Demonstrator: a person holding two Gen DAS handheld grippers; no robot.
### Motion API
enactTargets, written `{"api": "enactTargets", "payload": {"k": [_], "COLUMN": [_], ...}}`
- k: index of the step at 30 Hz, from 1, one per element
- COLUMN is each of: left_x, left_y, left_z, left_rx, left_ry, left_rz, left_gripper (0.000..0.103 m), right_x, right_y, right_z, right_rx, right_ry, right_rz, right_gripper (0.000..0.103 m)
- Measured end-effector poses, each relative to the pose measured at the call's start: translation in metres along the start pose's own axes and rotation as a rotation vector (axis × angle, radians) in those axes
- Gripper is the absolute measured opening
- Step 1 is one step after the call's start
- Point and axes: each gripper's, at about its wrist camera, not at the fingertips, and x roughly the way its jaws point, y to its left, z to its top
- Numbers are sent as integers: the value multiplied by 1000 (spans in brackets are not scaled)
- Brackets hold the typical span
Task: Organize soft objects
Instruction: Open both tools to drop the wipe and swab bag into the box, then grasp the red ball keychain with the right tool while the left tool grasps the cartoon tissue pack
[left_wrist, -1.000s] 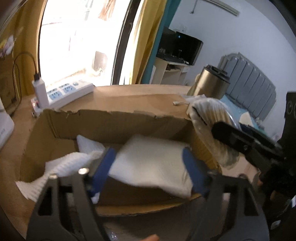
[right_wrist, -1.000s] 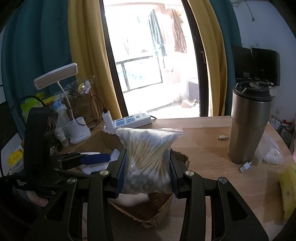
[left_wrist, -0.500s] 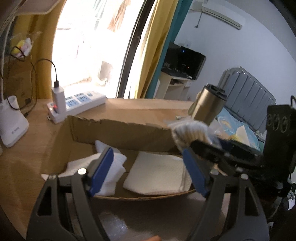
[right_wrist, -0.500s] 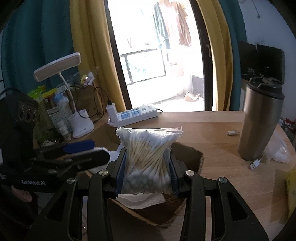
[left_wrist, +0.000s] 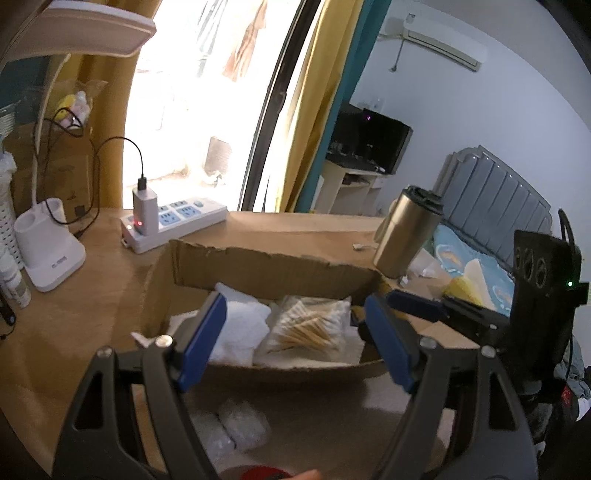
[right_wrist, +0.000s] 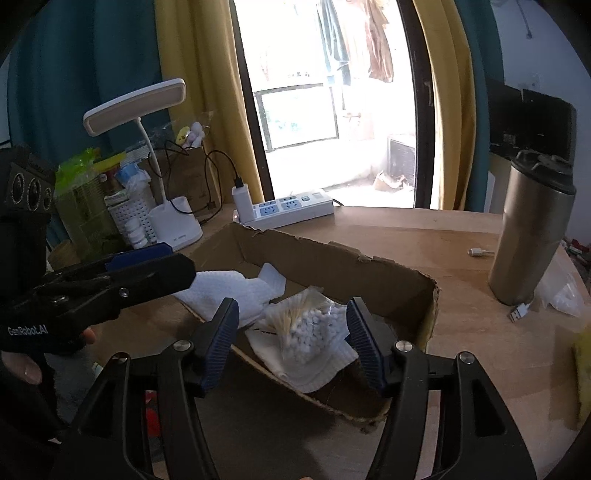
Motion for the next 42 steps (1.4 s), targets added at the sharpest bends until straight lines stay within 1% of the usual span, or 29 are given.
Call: {"api": "enactTargets", "payload": {"k": [12,22,33,42], "left_x": [-47,-85,-112,-126], "left_y": [5,10,22,38], "left_z": [-10,-23,-42,-69], "left_rx": [4,5,-14,-62], "left_ry": [-62,-101,-113,-104], "left_rz": [26,52,73,77], "left_gripper": [79,79,79,79], "right_x": [-26,-41,-46,-43], "right_y": [26,53,77,101], "right_z": [-4,-11,-22,-38], "right_rx": [-26,-55,-83,-121], "right_ry": [-33,-55,-46,3], "right_rz": [-28,-29,-21,-24], "right_gripper": [64,64,64,64]}}
